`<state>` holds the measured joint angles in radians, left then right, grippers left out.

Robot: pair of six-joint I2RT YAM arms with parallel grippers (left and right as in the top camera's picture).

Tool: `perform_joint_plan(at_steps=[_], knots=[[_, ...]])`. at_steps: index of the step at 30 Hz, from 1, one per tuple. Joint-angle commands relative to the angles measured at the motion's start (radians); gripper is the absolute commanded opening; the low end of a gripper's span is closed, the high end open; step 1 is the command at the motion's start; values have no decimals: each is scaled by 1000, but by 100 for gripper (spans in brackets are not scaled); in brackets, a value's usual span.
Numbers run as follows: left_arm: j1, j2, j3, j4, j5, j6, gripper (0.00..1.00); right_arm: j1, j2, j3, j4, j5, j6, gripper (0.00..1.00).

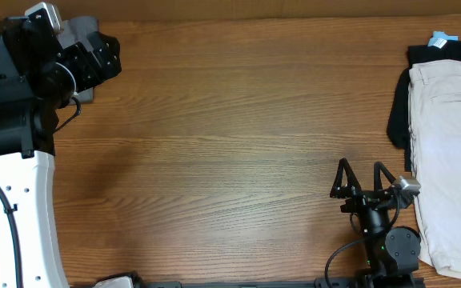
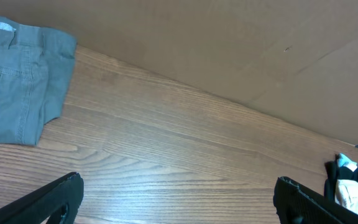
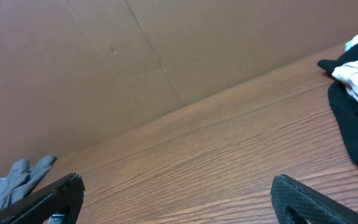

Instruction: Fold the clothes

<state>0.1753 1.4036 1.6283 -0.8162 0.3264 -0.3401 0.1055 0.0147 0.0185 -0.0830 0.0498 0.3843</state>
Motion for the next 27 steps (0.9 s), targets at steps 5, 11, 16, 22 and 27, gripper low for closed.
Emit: perform_joint_plan(at_steps=[5,11,16,22,27], knots=[[-4,-1,7,1,7,3,100,-2,-12,-11,3,-6,-11,100],[-4,-1,7,1,7,3,100,-2,-12,-11,3,-6,-11,100],[-4,-1,7,-19,3,4,100,-2,-12,-11,3,-6,-11,100],[-4,3,7,-187,-14,4,100,-2,-12,-11,3,-6,-11,100],[-21,-54,-13,-309,-92,20,100,-2,-12,-11,3,-6,-11,100]])
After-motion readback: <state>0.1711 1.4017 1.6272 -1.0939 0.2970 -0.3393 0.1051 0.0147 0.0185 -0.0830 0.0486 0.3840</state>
